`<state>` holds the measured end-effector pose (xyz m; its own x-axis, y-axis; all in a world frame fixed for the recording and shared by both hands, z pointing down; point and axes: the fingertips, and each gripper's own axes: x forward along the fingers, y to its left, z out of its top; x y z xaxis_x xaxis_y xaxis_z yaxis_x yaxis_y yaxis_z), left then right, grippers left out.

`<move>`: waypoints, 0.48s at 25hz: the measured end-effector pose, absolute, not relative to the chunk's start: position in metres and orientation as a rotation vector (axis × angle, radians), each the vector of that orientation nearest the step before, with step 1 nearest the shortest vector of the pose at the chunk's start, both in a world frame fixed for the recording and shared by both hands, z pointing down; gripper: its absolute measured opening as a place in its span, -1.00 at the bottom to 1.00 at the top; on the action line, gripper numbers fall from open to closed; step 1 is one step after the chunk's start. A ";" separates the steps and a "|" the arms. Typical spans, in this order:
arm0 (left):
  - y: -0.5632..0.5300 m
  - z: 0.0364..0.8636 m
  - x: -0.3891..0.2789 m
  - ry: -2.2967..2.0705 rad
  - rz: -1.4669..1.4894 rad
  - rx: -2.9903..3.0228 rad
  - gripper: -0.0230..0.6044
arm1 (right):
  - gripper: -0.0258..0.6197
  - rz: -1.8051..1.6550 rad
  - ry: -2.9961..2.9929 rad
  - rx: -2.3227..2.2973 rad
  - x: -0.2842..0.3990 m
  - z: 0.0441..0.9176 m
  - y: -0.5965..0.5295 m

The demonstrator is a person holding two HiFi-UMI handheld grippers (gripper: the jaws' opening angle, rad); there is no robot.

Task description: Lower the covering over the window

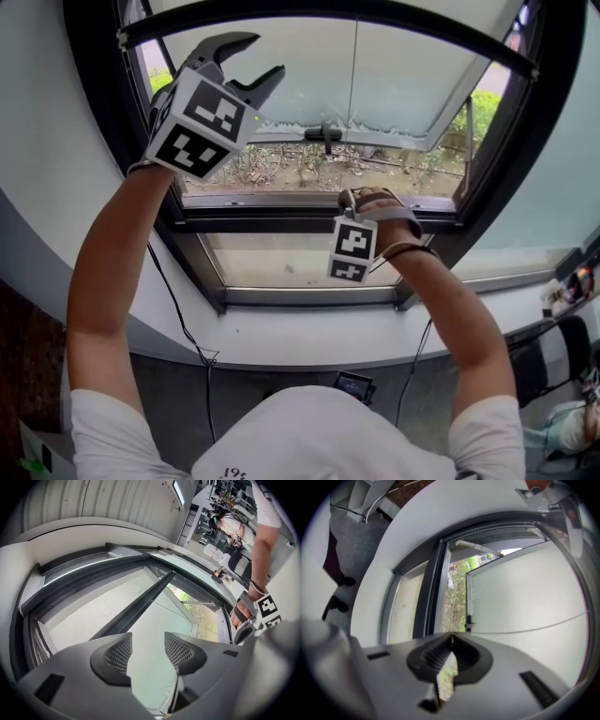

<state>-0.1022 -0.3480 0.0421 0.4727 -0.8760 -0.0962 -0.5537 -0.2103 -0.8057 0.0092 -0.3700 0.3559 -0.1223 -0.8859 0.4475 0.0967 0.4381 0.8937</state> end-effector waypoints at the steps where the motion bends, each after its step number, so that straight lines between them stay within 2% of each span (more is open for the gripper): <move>1: -0.349 0.040 -0.103 1.202 -0.489 -1.897 -0.24 | -0.85 -0.982 -1.445 0.740 0.010 0.361 -0.369; 12: -0.380 0.048 -0.105 1.202 -0.656 -1.769 -0.13 | -0.85 -0.948 -1.464 0.704 0.005 0.392 -0.360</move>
<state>-0.1047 -0.3801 0.0481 0.3936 -0.9181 -0.0469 -0.4570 -0.1512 -0.8765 0.0049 -0.3601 0.3923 -0.1225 -0.8602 0.4951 0.1000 0.4856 0.8684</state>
